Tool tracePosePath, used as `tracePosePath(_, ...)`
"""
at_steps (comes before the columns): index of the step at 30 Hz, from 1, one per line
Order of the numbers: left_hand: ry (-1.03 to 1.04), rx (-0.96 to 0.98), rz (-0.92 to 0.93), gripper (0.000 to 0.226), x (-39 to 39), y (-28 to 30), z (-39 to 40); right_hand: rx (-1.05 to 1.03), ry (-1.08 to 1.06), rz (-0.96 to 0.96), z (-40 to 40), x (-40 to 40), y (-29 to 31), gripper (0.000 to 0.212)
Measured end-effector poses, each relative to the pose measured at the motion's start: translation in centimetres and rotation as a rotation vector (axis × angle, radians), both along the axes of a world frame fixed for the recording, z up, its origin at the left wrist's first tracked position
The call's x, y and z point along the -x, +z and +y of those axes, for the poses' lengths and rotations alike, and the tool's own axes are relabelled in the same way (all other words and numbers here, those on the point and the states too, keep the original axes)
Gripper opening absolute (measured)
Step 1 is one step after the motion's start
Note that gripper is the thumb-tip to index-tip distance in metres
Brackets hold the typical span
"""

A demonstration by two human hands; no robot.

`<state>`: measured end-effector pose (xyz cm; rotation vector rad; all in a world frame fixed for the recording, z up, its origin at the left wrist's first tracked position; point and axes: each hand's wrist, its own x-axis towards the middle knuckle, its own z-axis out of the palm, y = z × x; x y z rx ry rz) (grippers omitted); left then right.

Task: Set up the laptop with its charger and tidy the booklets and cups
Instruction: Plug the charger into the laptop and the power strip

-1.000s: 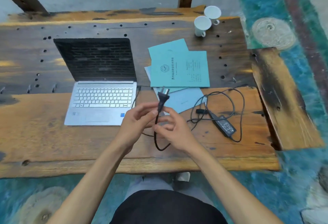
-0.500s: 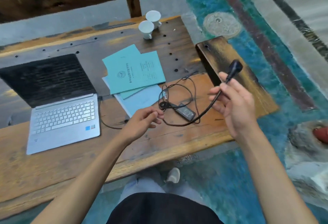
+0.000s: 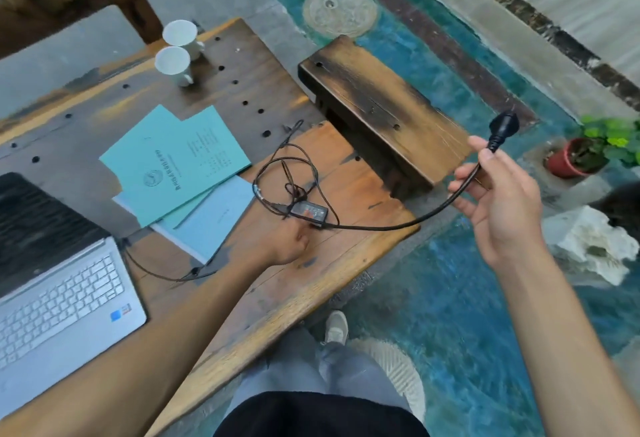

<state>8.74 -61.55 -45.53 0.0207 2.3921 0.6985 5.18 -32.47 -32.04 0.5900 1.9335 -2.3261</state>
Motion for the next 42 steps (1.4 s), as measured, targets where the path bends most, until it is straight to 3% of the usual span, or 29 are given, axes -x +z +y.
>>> tracePosePath(6, -0.170, 0.079, 0.028, 0.074, 2.1, -5.8, 0.0, 0.008, -0.112, -0.074, 1.0, -0.8, -2.8, 0.026)
tracePosePath(10, -0.199, 0.097, 0.156, 0.071, 3.4, -8.3, 0.2, 0.015, -0.156, -0.113, 1.0, -1.7, -4.9, 0.027)
tracePosePath(17, -0.270, 0.172, 0.265, 0.045, 5.6, -7.9, 0.9, 0.068, -0.181, -0.143, 2.2, -3.5, -6.1, 0.027)
tracePosePath(22, -0.357, 0.049, 0.248, 0.062, 4.3, -4.6, 1.9, 0.134, -0.198, -0.103, 4.6, -4.5, -5.7, 0.029)
tracePosePath(27, -0.336, -0.130, 0.167, 0.064, 0.5, -0.8, 4.1, 0.253, -0.232, -0.081, 7.7, -5.7, -5.5, 0.028)
tracePosePath(38, -0.380, -0.371, 0.124, 0.059, -8.8, 2.4, 9.8, 0.193, -0.316, -0.049, 10.1, -13.2, -4.6, 0.029)
tracePosePath(42, -0.416, -0.502, 0.080, 0.050, -12.8, 2.7, 10.9, 0.293, -0.433, -0.020, 8.8, -18.4, -4.4, 0.030)
